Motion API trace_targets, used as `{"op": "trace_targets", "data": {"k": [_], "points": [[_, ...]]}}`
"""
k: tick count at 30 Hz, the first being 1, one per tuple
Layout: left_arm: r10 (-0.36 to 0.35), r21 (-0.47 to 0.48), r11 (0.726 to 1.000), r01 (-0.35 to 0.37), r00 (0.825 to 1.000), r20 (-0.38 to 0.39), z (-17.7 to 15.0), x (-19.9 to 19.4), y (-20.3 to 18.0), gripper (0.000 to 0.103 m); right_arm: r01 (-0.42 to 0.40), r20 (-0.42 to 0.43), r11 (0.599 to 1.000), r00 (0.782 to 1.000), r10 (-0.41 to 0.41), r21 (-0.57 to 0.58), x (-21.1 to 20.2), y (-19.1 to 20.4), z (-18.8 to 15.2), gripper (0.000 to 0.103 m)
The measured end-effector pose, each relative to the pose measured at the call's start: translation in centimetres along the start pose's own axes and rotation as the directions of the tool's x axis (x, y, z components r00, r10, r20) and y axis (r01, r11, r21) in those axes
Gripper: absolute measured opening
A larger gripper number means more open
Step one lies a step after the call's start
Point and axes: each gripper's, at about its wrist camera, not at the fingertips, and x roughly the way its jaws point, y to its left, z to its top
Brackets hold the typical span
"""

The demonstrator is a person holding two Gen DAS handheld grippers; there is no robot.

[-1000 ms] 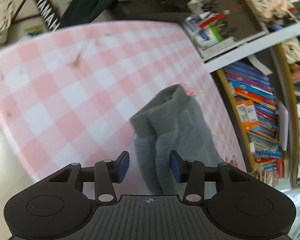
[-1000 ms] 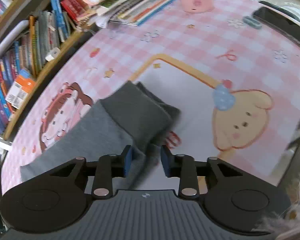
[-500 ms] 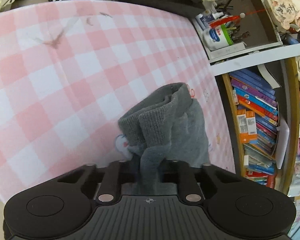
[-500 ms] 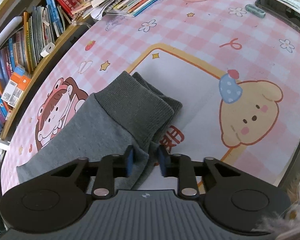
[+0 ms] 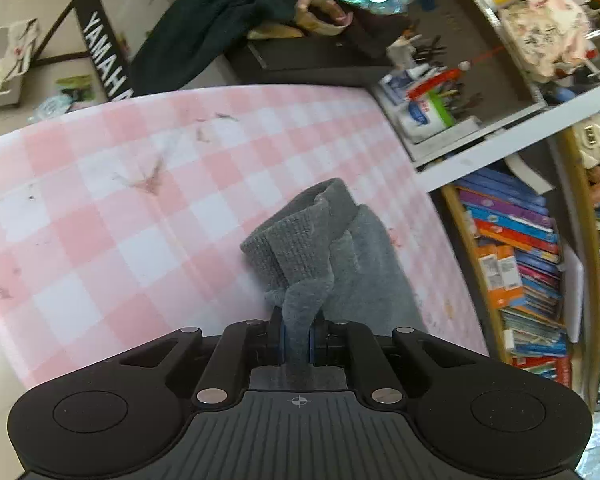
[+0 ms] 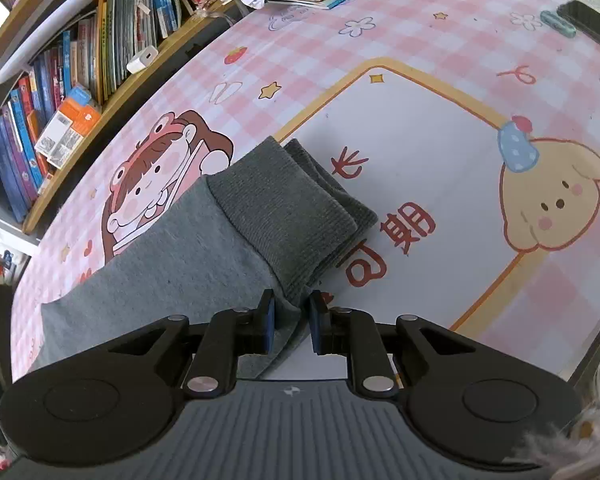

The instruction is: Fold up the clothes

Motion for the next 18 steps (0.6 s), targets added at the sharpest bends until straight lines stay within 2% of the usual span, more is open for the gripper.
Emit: {"op": "trace_targets", "data": {"k": [6,9,10,12,16,18], "points": [[0.0,-0.039,0.999,-0.001,1.0,-0.031,0.2,0.6,0.9,0.012,-0.026,0.039,1.0,0.999,0.026,-0.009,-0.6,0.6,0.3,0.013],[0.009,-0.032,0.999,-0.01,0.999,-0.044,0.4,0.6,0.8,0.013,-0.122,0.16,0.987,0.977,0.138,-0.106,-3.4,2.5,0.4,0.012],[0.009,-0.027,1.0,-0.01,0.999,-0.046,0.4,0.7,0.8,0.013,-0.131,0.188,0.982,0.97,0.156,-0.136,-4.3,3.2,0.3,0.012],[0.006,-0.025,1.0,-0.008,0.999,-0.048,0.4,0.6,0.8,0.013,-0.094,0.193,0.988,0.974,0.116,-0.122,-4.6,3.4,0.3,0.012],[-0.007,-0.04,0.999,0.005,0.999,-0.052,0.2,0.7,1.4,0.014,0.003,0.099,1.0,0.995,-0.002,-0.017,-2.1,1.4,-0.1,0.012],[-0.009,-0.043,0.999,0.007,0.998,-0.056,0.2,0.8,1.5,0.014,0.017,0.091,1.0,0.996,-0.015,-0.019,-1.1,1.0,-0.4,0.012]]}}
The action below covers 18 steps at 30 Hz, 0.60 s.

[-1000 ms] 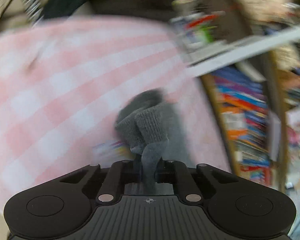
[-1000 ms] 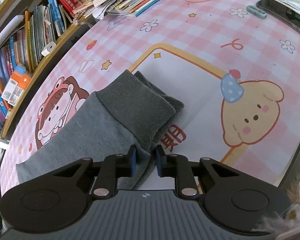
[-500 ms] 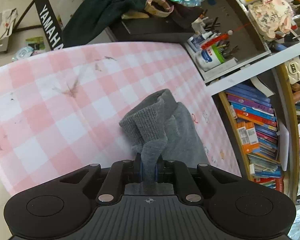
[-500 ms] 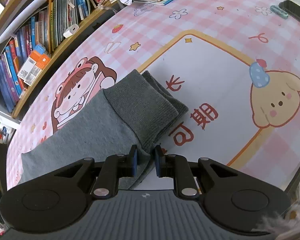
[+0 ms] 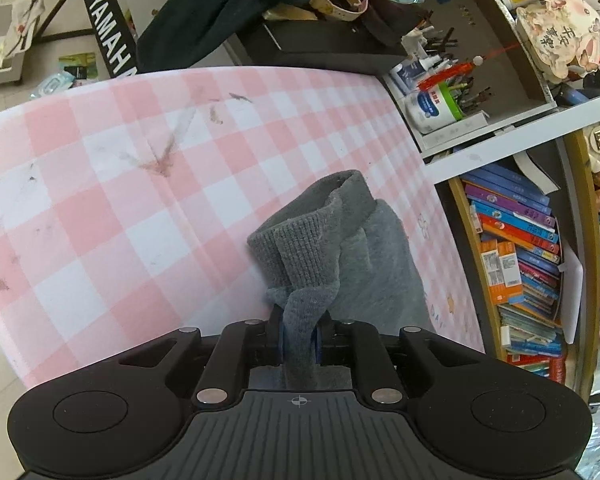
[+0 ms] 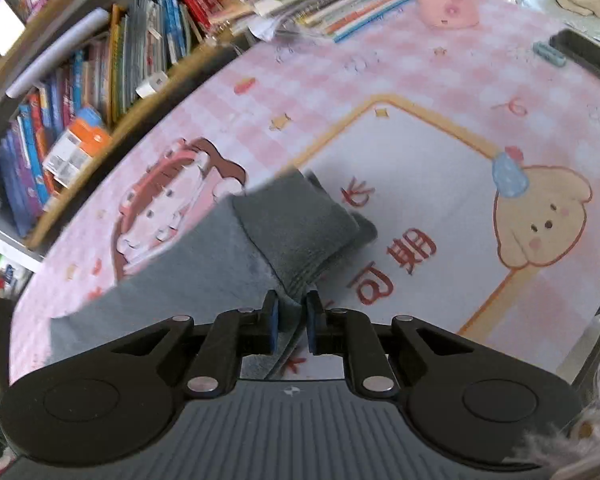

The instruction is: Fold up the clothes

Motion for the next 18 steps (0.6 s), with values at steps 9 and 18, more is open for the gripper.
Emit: {"op": "trace_targets", "data": {"k": [9,18], "points": [[-0.01,-0.003,1.0,0.01,1.0,-0.007,0.0,0.2,0.3,0.019,0.088,0.012,0.995,0.996,-0.087,-0.046,0.4,0.6,-0.4,0.031],[-0.034,-0.002,0.999,0.034,0.999,-0.008,0.0,0.2,0.7,0.02,0.264,0.248,0.946,0.945,-0.214,-0.188,-2.9,4.8,-0.8,0.065]]}}
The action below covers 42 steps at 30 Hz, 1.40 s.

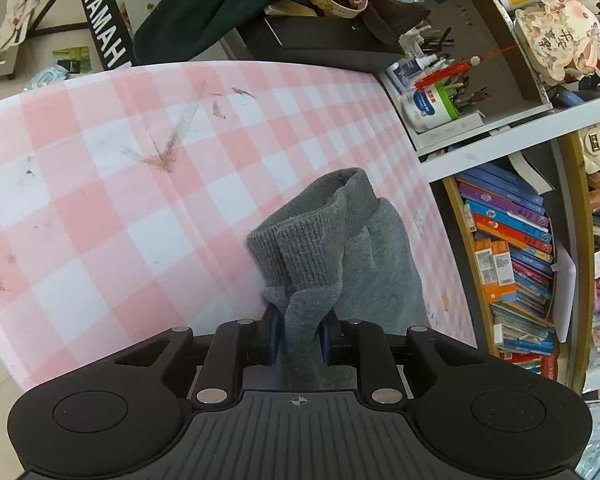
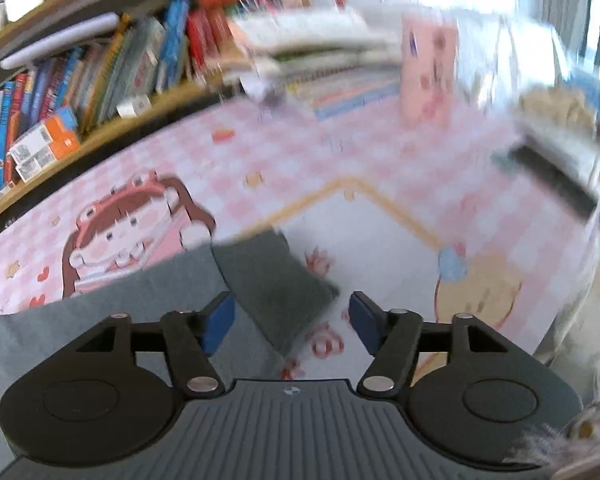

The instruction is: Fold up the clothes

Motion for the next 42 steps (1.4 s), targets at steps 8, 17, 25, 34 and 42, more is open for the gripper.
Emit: {"op": "trace_targets", "data": {"k": [8,17,25,34,42], "points": [[-0.018,0.003,1.0,0.018,1.0,-0.006,0.1,0.0,0.3,0.021,-0.165,0.057,0.903,0.977,0.204,-0.397,-1.9,8.3,-1.3,0.075],[-0.037,0.019,0.999,0.037,0.999,-0.009,0.2,0.0,0.4,0.021,-0.428,-0.219,0.556,0.888,0.403,-0.713,-1.5,19.5,-6.9,0.079],[-0.059,0.009,0.998,0.059,0.998,-0.016,0.4,0.1,0.6,0.022,-0.49,-0.289,0.412,0.84,0.46,-0.768,-2.6,27.3,-10.0,0.08],[-0.091,-0.02,0.996,0.091,0.996,-0.01,0.3,0.3,1.2,0.021,-0.476,-0.316,0.357,0.85,0.421,-0.804,-4.1,29.2,-14.7,0.08],[-0.111,-0.045,0.993,0.111,0.994,0.003,0.2,0.8,1.2,0.02,-0.43,-0.285,0.338,0.871,0.4,-0.837,-5.2,28.9,-15.7,0.078]]}}
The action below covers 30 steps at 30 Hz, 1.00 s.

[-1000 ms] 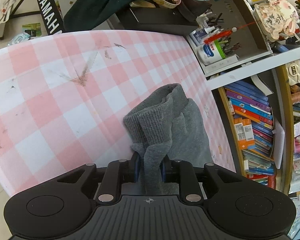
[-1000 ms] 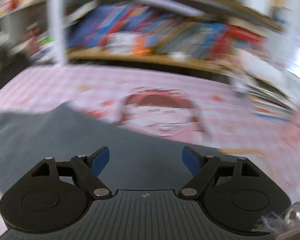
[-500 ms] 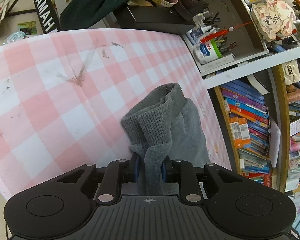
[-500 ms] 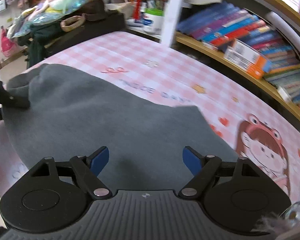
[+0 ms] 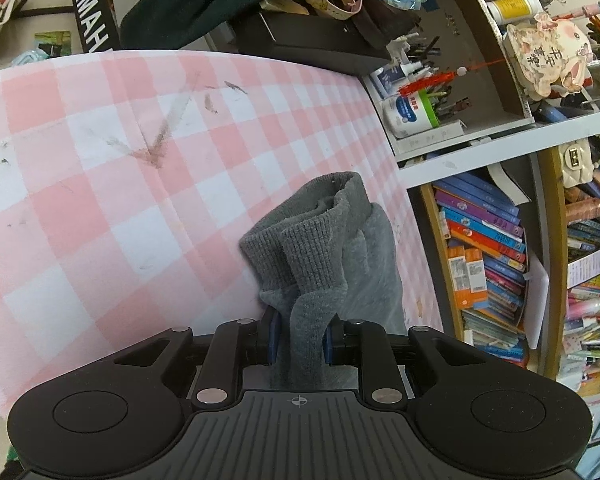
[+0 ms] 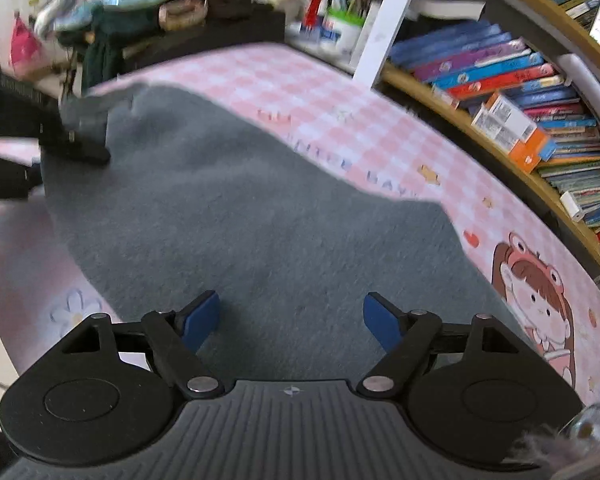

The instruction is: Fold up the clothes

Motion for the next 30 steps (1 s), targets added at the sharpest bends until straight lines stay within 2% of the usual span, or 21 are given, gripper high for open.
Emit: {"op": "trace_targets", "data": {"k": [5,11,14,18,20,22,26,30], "points": [[-0.015,-0.009,1.0,0.015,1.0,-0.002,0.0,0.3,0.1,0.016,-0.014,-0.018,0.999,1.0,0.015,0.035,0.5,-0.4,-0.5,0.081],[-0.01,0.03,0.999,0.01,1.0,0.009,-0.1,0.0,-0.8,0.011,-0.024,-0.02,0.999,0.999,0.025,0.04,0.5,-0.5,-0.7,0.081],[-0.037,0.074,0.997,0.035,0.999,0.033,-0.4,-0.6,-2.1,0.01,-0.042,-0.015,0.998,0.999,0.042,0.037,0.6,-0.9,-0.8,0.081],[-0.128,0.192,0.975,0.114,0.99,0.065,-1.2,-1.9,-5.3,0.01,-0.076,-0.015,0.996,0.997,0.076,0.037,0.7,-1.5,-0.7,0.081],[-0.18,0.275,0.949,0.156,0.982,0.063,-2.0,-2.4,-7.4,0.01,-0.092,-0.018,0.995,0.996,0.093,0.044,0.8,-1.8,-0.7,0.081],[-0.209,0.383,0.907,0.176,0.977,0.045,-3.2,-2.7,-9.9,0.01,-0.11,-0.017,0.992,0.994,0.111,0.056,0.9,-2.1,-0.7,0.081],[-0.231,0.569,0.801,0.187,0.973,0.006,-5.8,-3.0,-14.3,0.01,-0.154,-0.005,0.985,0.988,0.155,0.08,0.9,-3.2,-1.0,0.08],[-0.214,0.696,0.699,0.165,0.977,-0.016,-8.2,-2.9,-17.5,0.01,-0.188,0.03,0.975,0.982,0.185,0.122,-0.3,-5.3,-1.8,0.08]]}}
